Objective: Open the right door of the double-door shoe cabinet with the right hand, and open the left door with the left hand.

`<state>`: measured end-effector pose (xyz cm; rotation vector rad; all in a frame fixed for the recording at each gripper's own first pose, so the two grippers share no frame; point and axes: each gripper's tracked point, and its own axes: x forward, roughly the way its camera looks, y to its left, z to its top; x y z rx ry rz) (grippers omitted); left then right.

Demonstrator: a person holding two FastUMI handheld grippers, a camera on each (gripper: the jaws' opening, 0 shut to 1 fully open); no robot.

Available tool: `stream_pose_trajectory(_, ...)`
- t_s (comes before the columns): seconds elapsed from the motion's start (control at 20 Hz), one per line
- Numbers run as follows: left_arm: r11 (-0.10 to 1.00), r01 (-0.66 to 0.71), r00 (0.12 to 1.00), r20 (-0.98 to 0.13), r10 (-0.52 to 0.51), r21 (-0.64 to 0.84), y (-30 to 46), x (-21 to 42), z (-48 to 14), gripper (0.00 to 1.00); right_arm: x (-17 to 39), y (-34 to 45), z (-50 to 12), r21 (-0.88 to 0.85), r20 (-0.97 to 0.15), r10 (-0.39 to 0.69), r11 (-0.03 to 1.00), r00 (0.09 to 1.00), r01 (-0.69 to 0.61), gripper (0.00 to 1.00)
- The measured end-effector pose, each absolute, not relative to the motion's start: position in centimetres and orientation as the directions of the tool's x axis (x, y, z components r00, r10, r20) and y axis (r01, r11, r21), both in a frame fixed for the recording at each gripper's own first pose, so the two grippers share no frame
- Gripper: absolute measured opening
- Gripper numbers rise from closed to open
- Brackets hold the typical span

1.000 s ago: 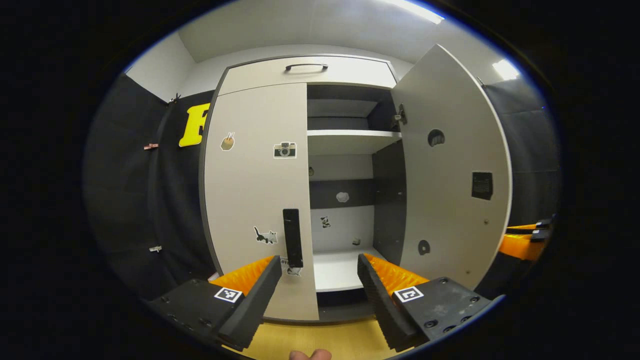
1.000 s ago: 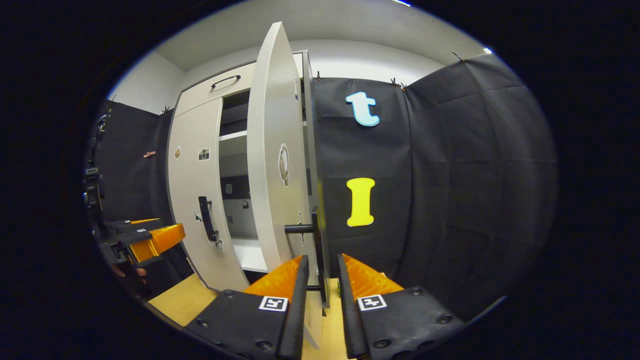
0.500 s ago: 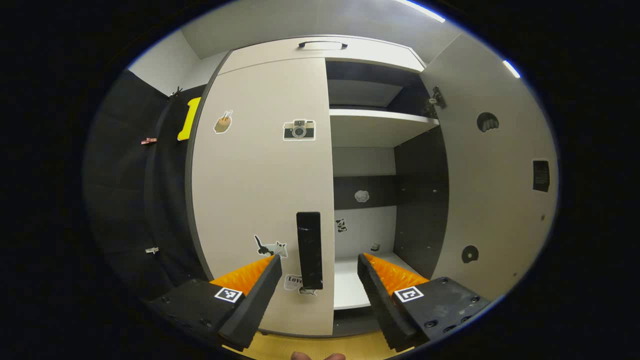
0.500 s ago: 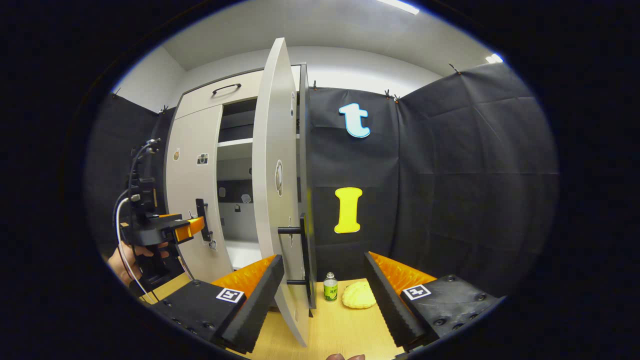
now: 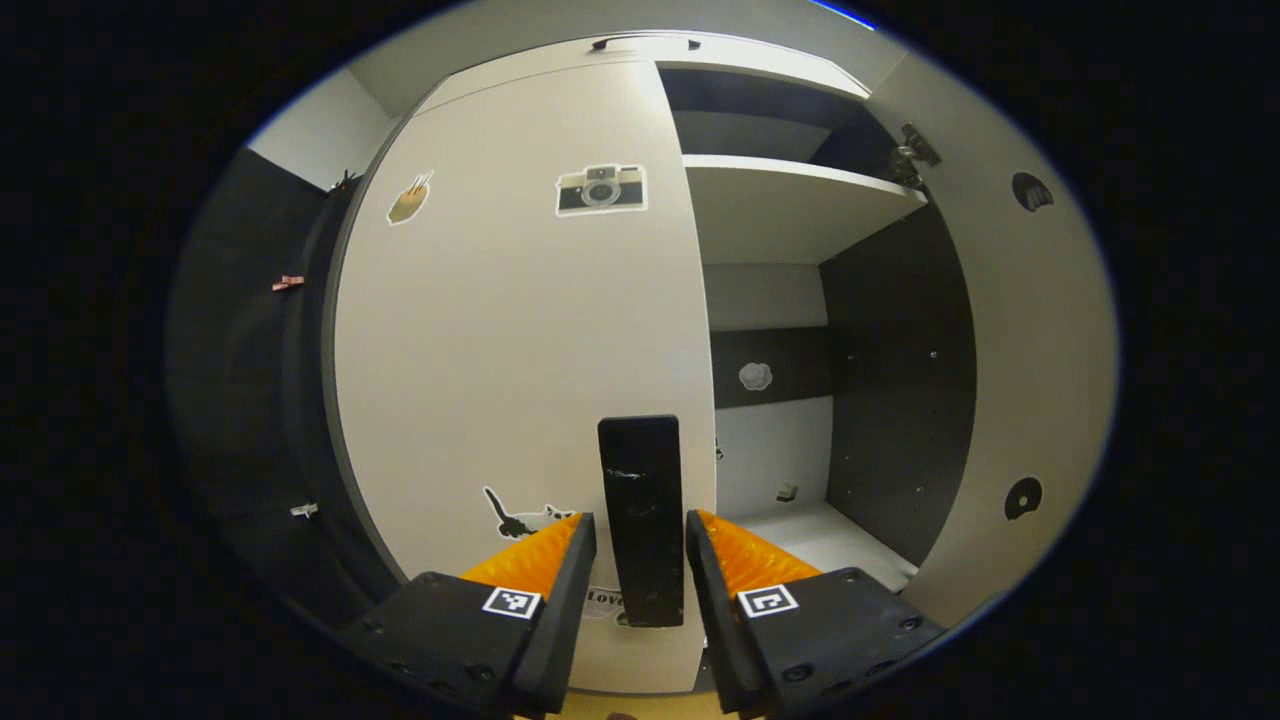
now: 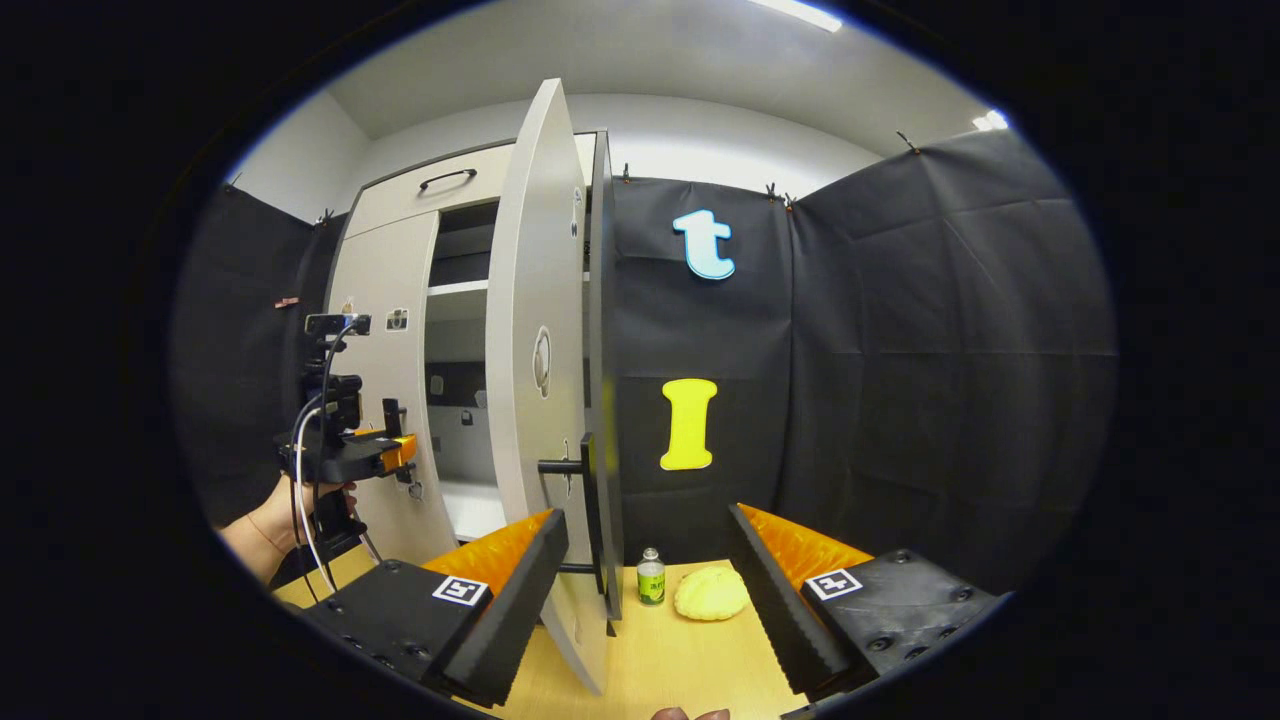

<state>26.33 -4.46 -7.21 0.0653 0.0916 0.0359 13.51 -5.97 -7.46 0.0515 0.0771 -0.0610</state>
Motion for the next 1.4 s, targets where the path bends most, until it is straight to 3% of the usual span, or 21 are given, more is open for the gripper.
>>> stream_pose_trajectory(0.2, 1.000, -0.017, 0.997, -0.073, 0.017, 0.005, -4.9, 26.4, -7.1, 0.38, 13.6, -6.4, -7.5, 0.037, -0.078, -0.067, 0.997, 0.995, 0.070, 0.99)
stream_pose_trajectory(0.3, 1.000, -0.023, 0.996, -0.081, 0.024, 0.017, -4.9, 26.5, -7.4, 0.36, 13.6, -6.3, -7.6, 0.039, -0.082, -0.065, 0.997, 0.995, 0.068, 0.94)
stream_pose_trajectory(0.35, 0.999, -0.023, 0.995, -0.101, 0.026, 0.031, -5.0, 26.4, -7.8, 0.35, 13.6, -6.2, -7.6, 0.038, -0.083, -0.063, 0.997, 0.995, 0.066, 0.99)
stream_pose_trajectory(0.55, 0.999, 0.005, 0.991, -0.133, 0.000, 0.042, -5.0, 26.4, -8.1, 0.34, 13.5, -5.8, -7.4, 0.035, -0.079, -0.052, 0.998, 0.996, 0.054, 0.99)
stream_pose_trajectory(0.8, 1.000, 0.024, 0.988, -0.154, -0.022, 0.010, -4.9, 25.6, -7.9, 0.20, 13.3, -5.4, -6.8, 0.033, -0.061, -0.041, 0.999, 0.997, 0.043, 0.99)
stream_pose_trajectory(1.4, 0.991, 0.114, 0.981, -0.153, -0.123, -0.065, -2.0, 22.8, -8.0, 0.18, 10.7, -1.8, -6.2, 0.023, -0.030, -0.010, 1.000, 1.000, 0.010, 0.99)
